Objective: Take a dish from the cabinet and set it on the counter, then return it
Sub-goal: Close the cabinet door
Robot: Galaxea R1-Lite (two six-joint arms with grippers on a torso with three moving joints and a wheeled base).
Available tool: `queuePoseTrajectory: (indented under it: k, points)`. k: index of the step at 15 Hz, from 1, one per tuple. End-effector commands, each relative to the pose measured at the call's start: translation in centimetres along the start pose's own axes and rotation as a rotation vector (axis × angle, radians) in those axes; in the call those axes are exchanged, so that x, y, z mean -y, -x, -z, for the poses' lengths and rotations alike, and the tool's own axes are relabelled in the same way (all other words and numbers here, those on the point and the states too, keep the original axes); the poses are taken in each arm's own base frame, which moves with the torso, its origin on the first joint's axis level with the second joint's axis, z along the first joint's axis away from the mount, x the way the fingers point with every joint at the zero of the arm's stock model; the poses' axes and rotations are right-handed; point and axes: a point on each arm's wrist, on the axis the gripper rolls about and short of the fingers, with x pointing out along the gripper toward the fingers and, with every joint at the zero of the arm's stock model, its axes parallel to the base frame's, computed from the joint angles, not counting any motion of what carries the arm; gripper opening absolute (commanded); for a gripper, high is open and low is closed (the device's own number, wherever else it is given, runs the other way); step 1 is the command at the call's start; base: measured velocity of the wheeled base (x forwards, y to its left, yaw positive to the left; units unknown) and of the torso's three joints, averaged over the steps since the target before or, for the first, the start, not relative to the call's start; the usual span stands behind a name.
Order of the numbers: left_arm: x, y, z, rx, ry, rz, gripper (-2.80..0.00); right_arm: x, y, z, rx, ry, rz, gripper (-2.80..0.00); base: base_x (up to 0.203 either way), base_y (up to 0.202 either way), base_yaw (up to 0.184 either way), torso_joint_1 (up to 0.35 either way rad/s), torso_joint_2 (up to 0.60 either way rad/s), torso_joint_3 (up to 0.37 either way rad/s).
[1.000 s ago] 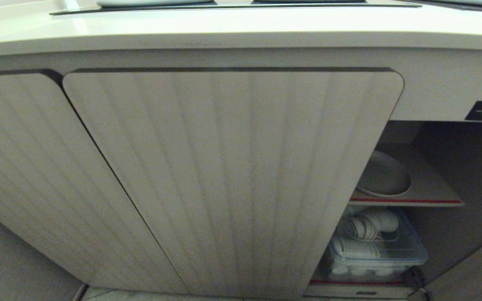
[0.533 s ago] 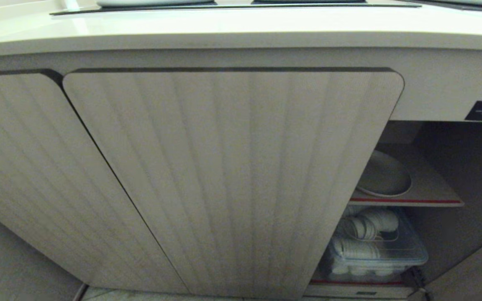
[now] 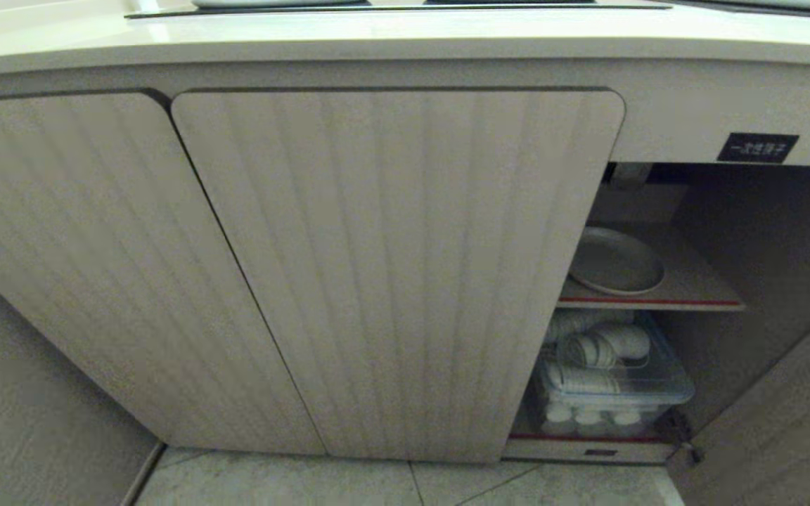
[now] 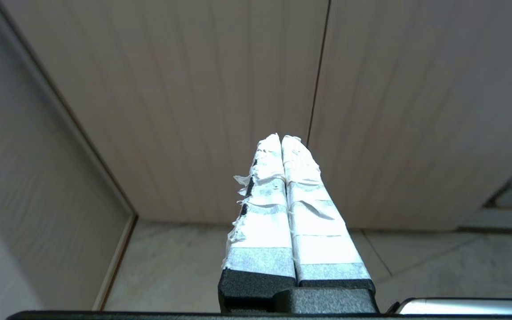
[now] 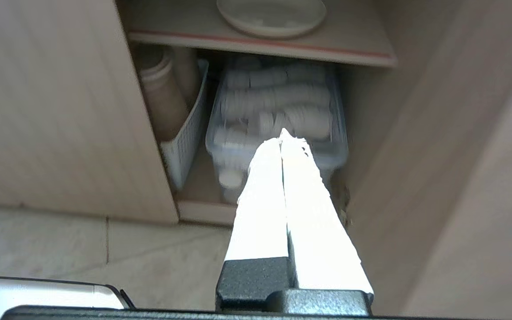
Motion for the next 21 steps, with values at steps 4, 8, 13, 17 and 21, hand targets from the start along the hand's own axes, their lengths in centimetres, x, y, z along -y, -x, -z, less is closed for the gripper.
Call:
queuePoseTrajectory:
  k: [4,8,13,17,21]
  points:
    - [0.0,0.0,0.0,0.0,0.001,0.0,-2.8,0.0,-0.01,-0.01,-0.001,0.001,-0.001,-2.8,-0.194,0.0,-0.002,0.001,0.0,0.001]
    - [0.0,0.0,0.0,0.0,0.001,0.0,-2.8,0.0,-0.01,-0.01,-0.001,0.001,-0.001,-2.8,-0.193,0.0,0.0,0.0,0.0,0.001]
    - [0.0,0.0,0.0,0.0,0.001,0.0,-2.8,0.0,-0.01,-0.01,-0.001,0.001,-0.001,-2.8,-0.188,0.0,-0.001,0.002,0.0,0.002]
    - [0.0,0.0,0.0,0.0,0.001,0.0,-2.8,0.0,-0.01,-0.01,-0.001,0.001,-0.001,-2.8,-0.025,0.0,-0.002,0.001,0.0,0.001]
    - [0.0,0.0,0.0,0.0,0.001,0.0,-2.8,0.0,-0.01,-0.01,-0.001,0.001,-0.001,-2.8,0.0,0.0,0.0,0.0,0.0,0.0]
